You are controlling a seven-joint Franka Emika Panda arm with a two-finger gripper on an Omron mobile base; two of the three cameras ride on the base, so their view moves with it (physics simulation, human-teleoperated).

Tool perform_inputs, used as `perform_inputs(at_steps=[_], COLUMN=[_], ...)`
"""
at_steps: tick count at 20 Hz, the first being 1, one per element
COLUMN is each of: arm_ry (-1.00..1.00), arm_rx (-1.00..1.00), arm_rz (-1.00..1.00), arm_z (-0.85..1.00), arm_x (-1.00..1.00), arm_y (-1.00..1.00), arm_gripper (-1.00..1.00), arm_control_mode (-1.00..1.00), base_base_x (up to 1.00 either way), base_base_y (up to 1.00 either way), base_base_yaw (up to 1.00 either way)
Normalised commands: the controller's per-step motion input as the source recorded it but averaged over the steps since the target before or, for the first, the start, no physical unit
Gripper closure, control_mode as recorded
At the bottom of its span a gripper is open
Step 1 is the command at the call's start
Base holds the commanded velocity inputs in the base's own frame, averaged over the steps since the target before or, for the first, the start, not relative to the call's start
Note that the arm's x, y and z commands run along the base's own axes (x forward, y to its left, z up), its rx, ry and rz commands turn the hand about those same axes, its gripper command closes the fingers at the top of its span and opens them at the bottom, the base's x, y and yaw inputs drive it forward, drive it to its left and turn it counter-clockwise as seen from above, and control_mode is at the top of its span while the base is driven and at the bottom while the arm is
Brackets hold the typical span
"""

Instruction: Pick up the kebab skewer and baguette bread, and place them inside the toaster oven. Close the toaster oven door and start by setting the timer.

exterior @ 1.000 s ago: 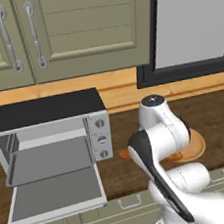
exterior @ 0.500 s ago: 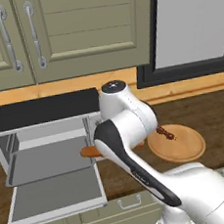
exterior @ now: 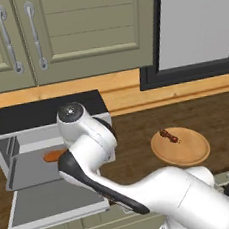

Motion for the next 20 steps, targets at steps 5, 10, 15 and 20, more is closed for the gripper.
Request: perform_inputs(at_steps=[5, 10, 15, 20], arm_ry=[-0.02, -0.12, -0.03, 0.00], arm_rx=[0.01, 0.00, 0.00, 0.00], arm_rz=[0.00, 0.01, -0.05, 0.00], arm_z=[-0.37, -0.34, -0.19, -0.09], arm_x=[0.76, 0.45, 0.50, 0.65], arm_y=[0.66, 0.52, 0.38, 0.27], arm_gripper=[1.00, 1.00, 1.00, 1.00], arm_control_mode=[-1.00, -1.00, -1.00, -1.00], base_base_x=[0.00, 0.00, 0.00, 0.00], base_base_y=[0.00, 0.00, 0.00, 0.00], base_base_yaw=[0.00, 0.00, 0.00, 0.00])
